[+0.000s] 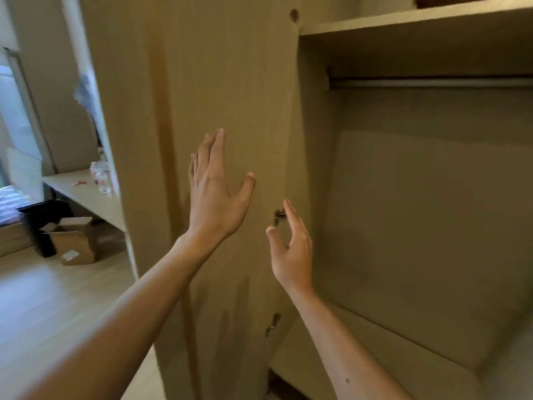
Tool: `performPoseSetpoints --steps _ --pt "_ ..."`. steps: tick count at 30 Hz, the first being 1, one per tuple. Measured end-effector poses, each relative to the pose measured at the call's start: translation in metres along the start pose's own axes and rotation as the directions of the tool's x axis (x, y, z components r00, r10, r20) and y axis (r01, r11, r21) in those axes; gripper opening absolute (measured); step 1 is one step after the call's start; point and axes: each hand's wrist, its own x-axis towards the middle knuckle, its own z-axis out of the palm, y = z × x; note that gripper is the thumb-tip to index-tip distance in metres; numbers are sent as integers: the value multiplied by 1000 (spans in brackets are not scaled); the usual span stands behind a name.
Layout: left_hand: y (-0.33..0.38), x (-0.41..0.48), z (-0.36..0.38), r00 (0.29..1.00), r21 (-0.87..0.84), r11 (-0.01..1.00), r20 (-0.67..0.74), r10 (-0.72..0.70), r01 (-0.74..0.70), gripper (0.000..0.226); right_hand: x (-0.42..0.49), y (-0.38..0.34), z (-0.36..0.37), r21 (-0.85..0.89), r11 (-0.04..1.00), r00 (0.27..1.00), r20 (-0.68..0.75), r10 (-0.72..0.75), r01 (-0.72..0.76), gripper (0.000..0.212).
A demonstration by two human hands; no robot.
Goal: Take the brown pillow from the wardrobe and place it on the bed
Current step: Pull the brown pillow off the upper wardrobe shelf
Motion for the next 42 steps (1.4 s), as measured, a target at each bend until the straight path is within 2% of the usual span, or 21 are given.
performPoseSetpoints --steps 6,10,15,23,29,33,38,42 --pt "83 11 77 994 -176 984 107 35 -16 78 49 -5 -133 -43 999 980 -198 -26 18 57" --pt "148 27 118 987 -281 957 113 115 -79 78 81 -19 -222 -185 980 957 -265 -119 71 58" --pt "239 53 155 964 -367 906 77 256 -211 76 125 -52 -330 -288 950 904 -364 -222 118 59" --pt "344 109 198 907 -454 810 10 422 -372 75 195 -105 -441 -478 865 837 -406 -368 149 61" --pt "391 165 233 831 -437 746 -5 557 -503 75 259 -136 -515 -656 754 809 -428 -403 29 63" --pt "409 197 255 821 -454 735 10 570 -505 76 299 -146 -557 -745 656 793 -471 -387 -122 64" --pt "409 220 282 813 -463 737 58 579 -492 77 330 -142 -606 -721 598 721 -615 -319 -350 72" --pt "403 233 293 809 -473 733 67 583 -489 76 347 -141 -638 -613 603 693 -709 -135 -510 93"
